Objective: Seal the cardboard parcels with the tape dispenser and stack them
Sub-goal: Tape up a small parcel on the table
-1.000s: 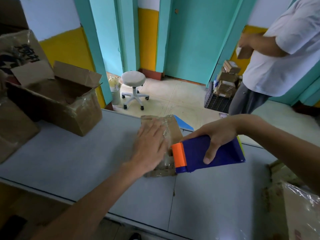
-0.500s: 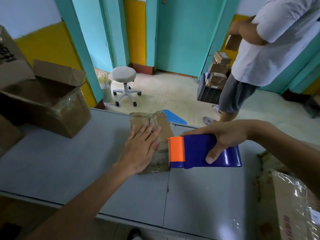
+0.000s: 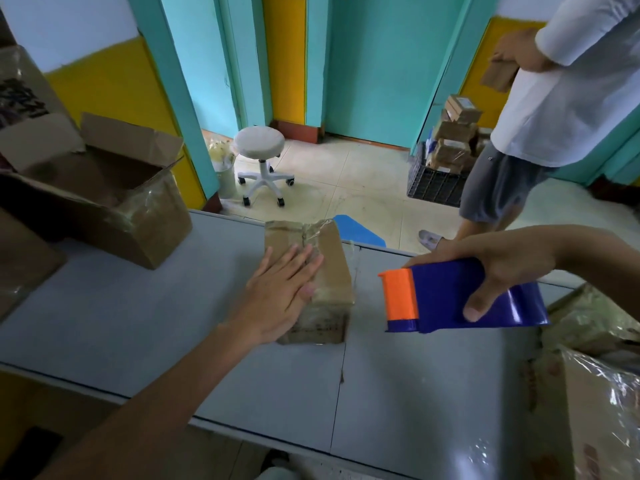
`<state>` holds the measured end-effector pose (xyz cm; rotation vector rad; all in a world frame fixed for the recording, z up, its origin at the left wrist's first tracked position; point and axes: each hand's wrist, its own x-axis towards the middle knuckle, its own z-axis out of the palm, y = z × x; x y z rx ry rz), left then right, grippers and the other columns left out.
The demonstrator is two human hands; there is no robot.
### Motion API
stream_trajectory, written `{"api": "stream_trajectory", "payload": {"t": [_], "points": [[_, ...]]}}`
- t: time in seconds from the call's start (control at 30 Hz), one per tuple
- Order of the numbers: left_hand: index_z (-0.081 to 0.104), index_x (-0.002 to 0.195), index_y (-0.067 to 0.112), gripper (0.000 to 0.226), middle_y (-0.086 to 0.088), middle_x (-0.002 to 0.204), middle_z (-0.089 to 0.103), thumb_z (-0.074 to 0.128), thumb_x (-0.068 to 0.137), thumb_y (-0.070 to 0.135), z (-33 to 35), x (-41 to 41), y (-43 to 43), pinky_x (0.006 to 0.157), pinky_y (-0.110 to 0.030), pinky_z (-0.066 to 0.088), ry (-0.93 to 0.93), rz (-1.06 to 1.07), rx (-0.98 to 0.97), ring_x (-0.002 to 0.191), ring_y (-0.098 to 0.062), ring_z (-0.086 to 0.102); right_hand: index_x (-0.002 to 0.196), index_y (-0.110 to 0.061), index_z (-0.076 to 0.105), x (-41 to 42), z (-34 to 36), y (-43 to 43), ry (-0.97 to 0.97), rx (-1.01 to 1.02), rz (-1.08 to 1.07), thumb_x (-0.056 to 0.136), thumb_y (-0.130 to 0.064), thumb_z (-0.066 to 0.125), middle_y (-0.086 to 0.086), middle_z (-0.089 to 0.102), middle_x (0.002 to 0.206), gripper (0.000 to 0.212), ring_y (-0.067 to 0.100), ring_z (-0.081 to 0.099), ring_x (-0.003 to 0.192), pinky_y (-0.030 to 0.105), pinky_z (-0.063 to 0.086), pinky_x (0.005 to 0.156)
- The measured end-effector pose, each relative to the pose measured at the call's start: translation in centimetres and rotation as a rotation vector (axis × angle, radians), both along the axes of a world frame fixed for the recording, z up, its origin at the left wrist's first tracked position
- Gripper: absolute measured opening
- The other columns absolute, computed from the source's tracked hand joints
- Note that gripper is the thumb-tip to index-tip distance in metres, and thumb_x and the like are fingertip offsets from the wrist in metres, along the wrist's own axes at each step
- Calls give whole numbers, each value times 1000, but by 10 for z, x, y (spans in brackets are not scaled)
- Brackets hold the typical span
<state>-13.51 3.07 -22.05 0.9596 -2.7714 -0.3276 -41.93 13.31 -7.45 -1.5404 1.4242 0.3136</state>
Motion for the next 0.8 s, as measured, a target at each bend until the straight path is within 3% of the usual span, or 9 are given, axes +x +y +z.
{"api": "stream_trajectory", "payload": {"t": [0.1, 0.23, 0.37, 0.5, 0.63, 0.7, 0.8], "points": [[5, 144, 33, 65, 16, 150, 0, -11, 86, 59, -1, -5, 0, 109, -24, -23, 9, -8, -13, 139, -1, -8, 111, -62, 34, -2, -11, 0, 44, 3, -29, 68, -36, 75, -15, 58, 111, 65, 10, 60, 101, 15, 51, 72], [6, 143, 33, 63, 16, 150, 2, -8, 87, 58, -1, -8, 2, 111, -28, -18, 32, -15, -17, 139, -1, -6, 114, -64, 30, -1, -34, -5, 50, 31, -63, 77, -28, 74, -15, 58, 110, 67, 12, 60, 100, 12, 49, 67], [9, 143, 31, 67, 14, 150, 7, -10, 86, 61, -2, -9, 3, 114, -33, -12, 62, -6, -22, 139, -3, -2, 112, -62, 34, 8, -60, -20, -15, 58, -79, 79, -25, 72, -18, 58, 111, 62, 13, 59, 103, 18, 50, 76], [12, 142, 28, 60, 12, 150, 8, 1, 89, 53, -4, -14, 3, 113, -33, -15, 73, 18, -26, 141, -7, 1, 111, -59, 37, 13, -69, -27, -60, 60, -90, 80, -24, 72, -18, 57, 114, 58, 13, 58, 105, 18, 50, 77], [10, 142, 29, 60, 12, 149, 8, 0, 87, 52, -6, -13, -1, 112, -33, -16, 64, 21, -27, 140, -5, 0, 120, -58, 32, 16, -67, -21, -54, -2, -90, 74, -33, 76, -14, 55, 120, 68, 14, 56, 108, 21, 47, 81], [9, 141, 29, 61, 13, 149, 6, -1, 86, 53, -4, -14, -4, 112, -33, -16, 57, 4, -21, 139, -5, -2, 131, -53, 28, 21, -66, -23, 20, -68, -75, 77, -32, 75, -9, 52, 128, 74, 14, 52, 111, 26, 45, 86], [6, 141, 30, 61, 12, 150, 6, -2, 85, 53, 1, -19, -5, 111, -32, -18, 29, -92, -31, 138, -3, -4, 145, -39, 23, 42, -86, -28, 325, -166, 60, 80, -30, 72, -3, 45, 139, 81, 23, 47, 119, 36, 44, 88]]}}
